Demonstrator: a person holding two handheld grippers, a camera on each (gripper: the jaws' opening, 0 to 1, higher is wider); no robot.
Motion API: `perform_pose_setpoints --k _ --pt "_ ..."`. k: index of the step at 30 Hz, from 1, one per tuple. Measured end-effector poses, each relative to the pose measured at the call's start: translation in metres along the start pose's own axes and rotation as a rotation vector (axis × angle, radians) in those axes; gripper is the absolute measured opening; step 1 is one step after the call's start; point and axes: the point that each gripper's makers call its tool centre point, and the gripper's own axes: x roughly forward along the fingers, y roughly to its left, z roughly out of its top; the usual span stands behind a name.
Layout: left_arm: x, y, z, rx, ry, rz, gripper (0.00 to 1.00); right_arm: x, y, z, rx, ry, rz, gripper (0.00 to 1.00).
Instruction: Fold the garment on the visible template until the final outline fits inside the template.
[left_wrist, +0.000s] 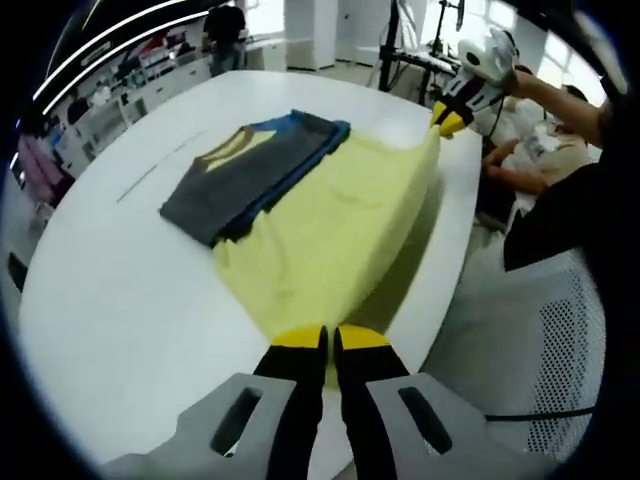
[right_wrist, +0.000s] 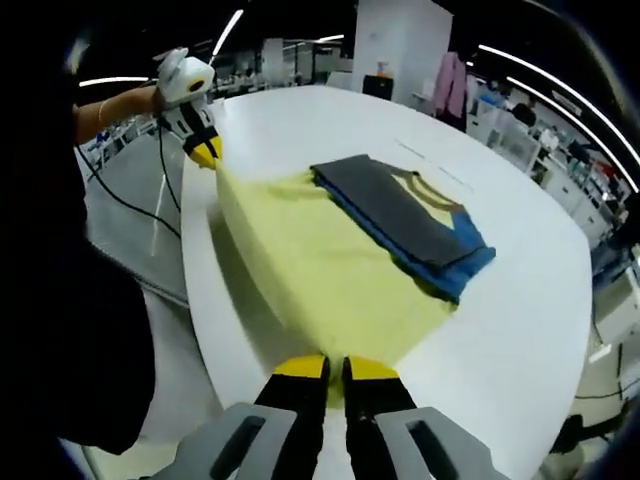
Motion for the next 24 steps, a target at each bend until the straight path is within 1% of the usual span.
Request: perform_pose_setpoints --k 6,11,24 --pt "-0.01 0.001 0.008 0.005 -0.014 0.007 0.0 -0.009 -0.004 0.01 -0.007 -0.014 -0.015 0.01" --pt "-0.014 0.001 0.01 0.004 -0.016 0.01 0.0 -0.013 -0.006 0.014 -0.014 -0.017 -0.019 0.01" --pt "-0.025 -0.005 0.013 -0.001 -0.002 -0.009 0.0 -0.023 0.0 0.014 -0.022 0.034 -0.008 0.01"
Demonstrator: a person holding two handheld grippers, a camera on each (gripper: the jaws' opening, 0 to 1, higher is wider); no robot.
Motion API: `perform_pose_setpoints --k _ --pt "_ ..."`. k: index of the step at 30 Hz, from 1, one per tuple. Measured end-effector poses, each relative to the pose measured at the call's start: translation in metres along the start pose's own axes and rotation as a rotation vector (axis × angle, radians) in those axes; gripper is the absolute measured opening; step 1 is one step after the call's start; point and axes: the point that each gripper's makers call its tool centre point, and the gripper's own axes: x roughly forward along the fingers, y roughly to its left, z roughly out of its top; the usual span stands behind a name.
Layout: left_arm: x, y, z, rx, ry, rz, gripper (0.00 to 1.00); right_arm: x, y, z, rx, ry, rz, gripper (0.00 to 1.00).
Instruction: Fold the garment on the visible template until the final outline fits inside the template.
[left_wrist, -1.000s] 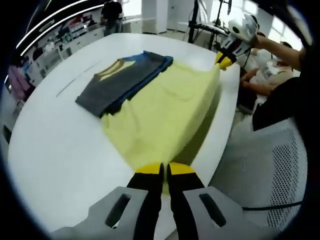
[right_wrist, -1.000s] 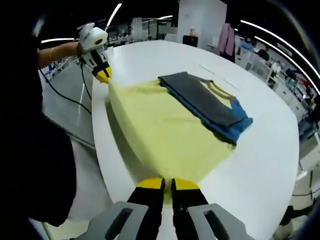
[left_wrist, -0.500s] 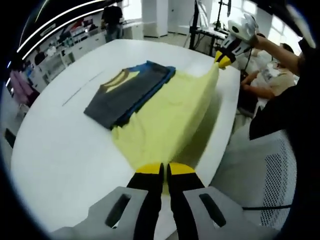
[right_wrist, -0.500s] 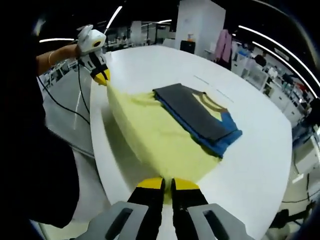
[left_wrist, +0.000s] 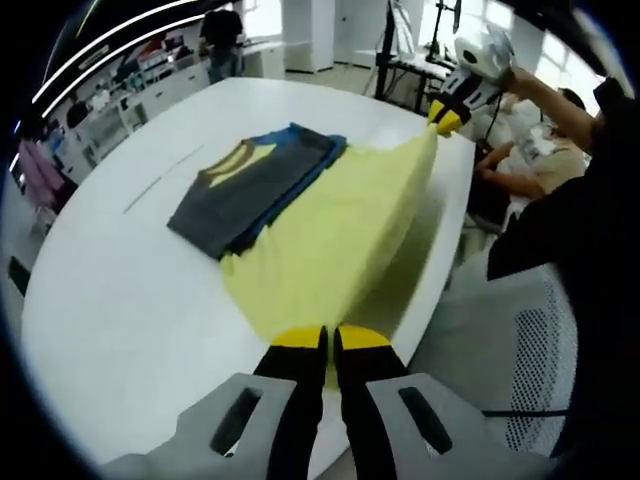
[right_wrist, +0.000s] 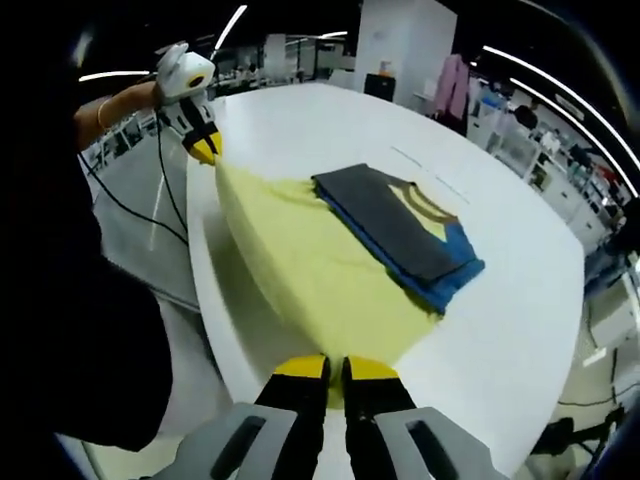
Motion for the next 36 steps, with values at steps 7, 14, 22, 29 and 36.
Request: perform_pose_setpoints --k 7,14,22,29,36 --pt "-0.009 -0.003 0.004 0.007 0.004 -0.007 0.0 -0.011 -0.001 0.006 0.008 0.015 -0.009 0.01" --pt "-0.018 -0.002 0.006 -0.036 0.012 -0.004 0.0 -0.025 0.005 0.018 -0.005 0.026 0.002 0.0" --pt "-0.03 0.007 0.015 0.0 0.006 0.052 0.0 -0.035 0.015 0.031 0.023 0.024 0.027 0.01" --pt "-0.03 0.022 0.032 0.019 -0.033 0.101 0.0 -0.03 0.003 0.035 0.03 0.007 0.005 0.01" --pt "-0.021 0.042 0.049 0.048 -0.073 0.172 0.0 -0.02 -0.019 0.041 0.034 -0.013 -0.065 0.0"
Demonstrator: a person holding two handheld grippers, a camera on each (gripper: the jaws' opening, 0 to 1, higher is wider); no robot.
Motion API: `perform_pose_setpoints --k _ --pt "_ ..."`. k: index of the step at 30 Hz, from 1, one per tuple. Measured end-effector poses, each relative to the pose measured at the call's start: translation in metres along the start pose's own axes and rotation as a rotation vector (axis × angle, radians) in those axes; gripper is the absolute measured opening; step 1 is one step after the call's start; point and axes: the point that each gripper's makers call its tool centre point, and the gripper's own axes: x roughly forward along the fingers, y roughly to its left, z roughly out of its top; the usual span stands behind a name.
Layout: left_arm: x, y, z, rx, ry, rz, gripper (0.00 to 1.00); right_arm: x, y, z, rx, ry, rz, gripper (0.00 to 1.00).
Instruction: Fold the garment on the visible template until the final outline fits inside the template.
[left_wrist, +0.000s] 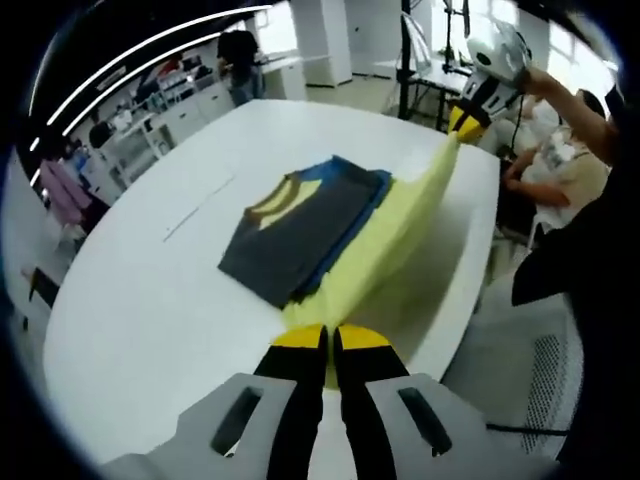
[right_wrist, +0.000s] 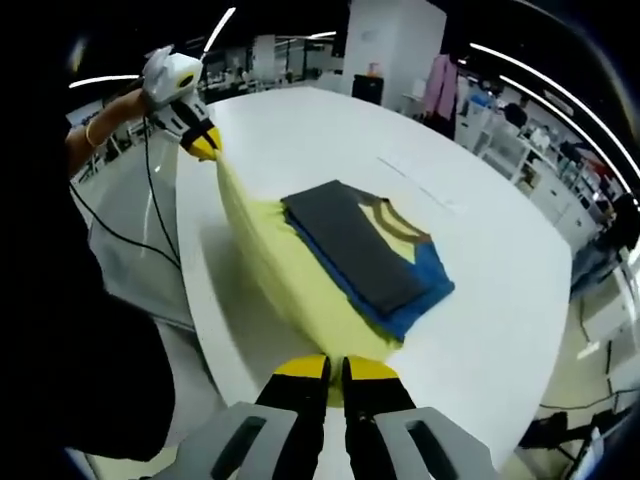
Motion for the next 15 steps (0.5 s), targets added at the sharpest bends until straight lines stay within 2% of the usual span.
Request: perform_pose_setpoints --k 3,5,9,15 --pt "0.004 0.009 0.006 0.056 -0.018 0.05 0.0 0.004 -0.011 0.005 -0.01 -0.023 -0.028 0.0" --pt "0.007 0.014 0.01 0.036 -0.032 0.067 0.0 0.005 -0.019 0.009 0.016 -0.034 -0.045 0.0" --pt "0.011 0.028 0.021 0.016 -0.072 0.103 0.0 0.01 -0.038 0.017 0.009 -0.057 -0.102 0.0" --pt "0.014 0.052 0.043 0.0 -0.124 0.188 0.0 0.018 -0.068 0.035 0.011 -0.118 -0.178 0.0"
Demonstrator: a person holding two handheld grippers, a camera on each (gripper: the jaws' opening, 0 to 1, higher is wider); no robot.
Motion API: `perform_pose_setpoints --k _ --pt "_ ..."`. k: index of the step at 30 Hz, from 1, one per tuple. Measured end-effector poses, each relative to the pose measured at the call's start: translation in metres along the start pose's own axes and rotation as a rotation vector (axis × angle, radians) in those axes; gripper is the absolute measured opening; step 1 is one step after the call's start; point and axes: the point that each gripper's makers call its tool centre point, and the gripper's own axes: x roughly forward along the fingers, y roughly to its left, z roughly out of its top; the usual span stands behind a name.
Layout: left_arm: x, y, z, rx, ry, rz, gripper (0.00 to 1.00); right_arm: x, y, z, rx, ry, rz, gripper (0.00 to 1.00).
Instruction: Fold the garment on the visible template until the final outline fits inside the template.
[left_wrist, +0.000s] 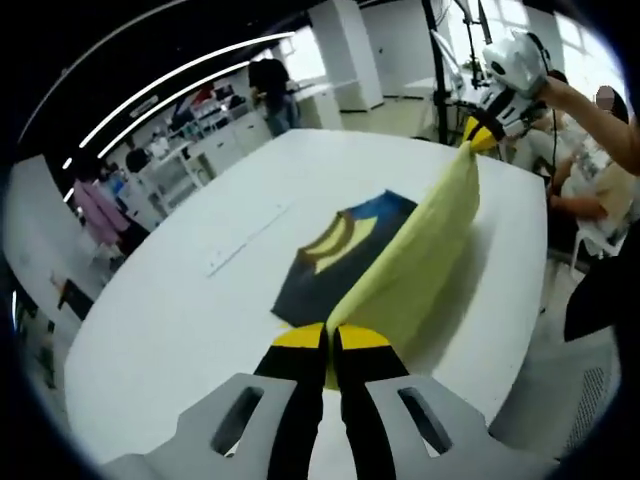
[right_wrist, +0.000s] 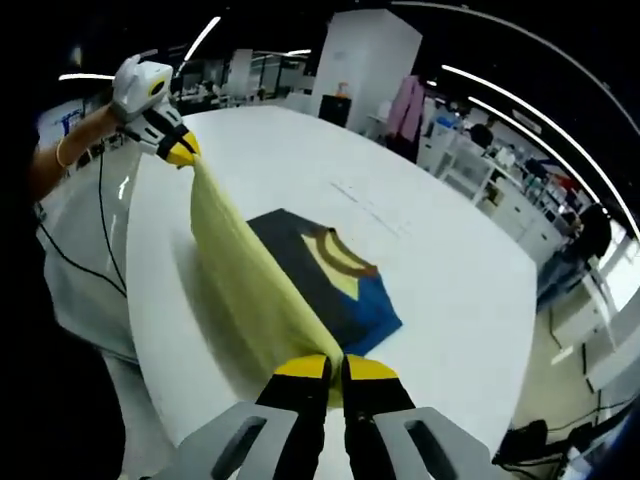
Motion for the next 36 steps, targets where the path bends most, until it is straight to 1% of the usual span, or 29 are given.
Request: perform_pose_setpoints --k 2,3,5,8,11,16,20,26,30,36 --pt "0.002 0.003 0.006 -0.018 -0.009 0.004 0.0 0.002 -0.008 0.005 0.0 -0.012 -0.017 0.0" --pt "0.003 0.007 0.012 -0.027 -0.031 0.012 0.0 0.003 -0.011 0.008 -0.001 -0.019 -0.026 0.0" --pt "0.005 0.013 0.018 -0.041 -0.05 0.025 0.0 0.006 -0.019 0.011 -0.008 -0.024 -0.047 0.0" --pt "0.012 0.023 0.022 -0.052 -0.057 0.044 0.0 0.01 -0.028 0.016 -0.001 -0.039 -0.068 0.0" --pt "0.018 0.029 0.023 -0.046 -0.057 0.066 0.0 0.014 -0.035 0.022 -0.005 -0.06 -0.091 0.0" --pt "0.029 0.042 0.03 0.001 -0.065 0.113 0.0 0.019 -0.045 0.034 -0.068 -0.08 -0.157 0.0" --pt "0.039 0.052 0.034 0.025 -0.063 0.143 0.0 0.026 -0.056 0.042 -0.081 -0.095 -0.201 0.0" --pt "0.057 0.063 0.039 0.016 -0.088 0.161 0.0 0.044 -0.072 0.041 -0.119 -0.07 -0.279 0.0" --pt "0.074 0.071 0.035 0.019 -0.078 0.171 0.0 0.059 -0.079 0.039 -0.092 -0.072 -0.298 0.0" --pt "0.102 0.079 0.027 0.012 -0.067 0.164 0.0 0.085 -0.088 0.026 -0.053 -0.043 -0.31 0.0"
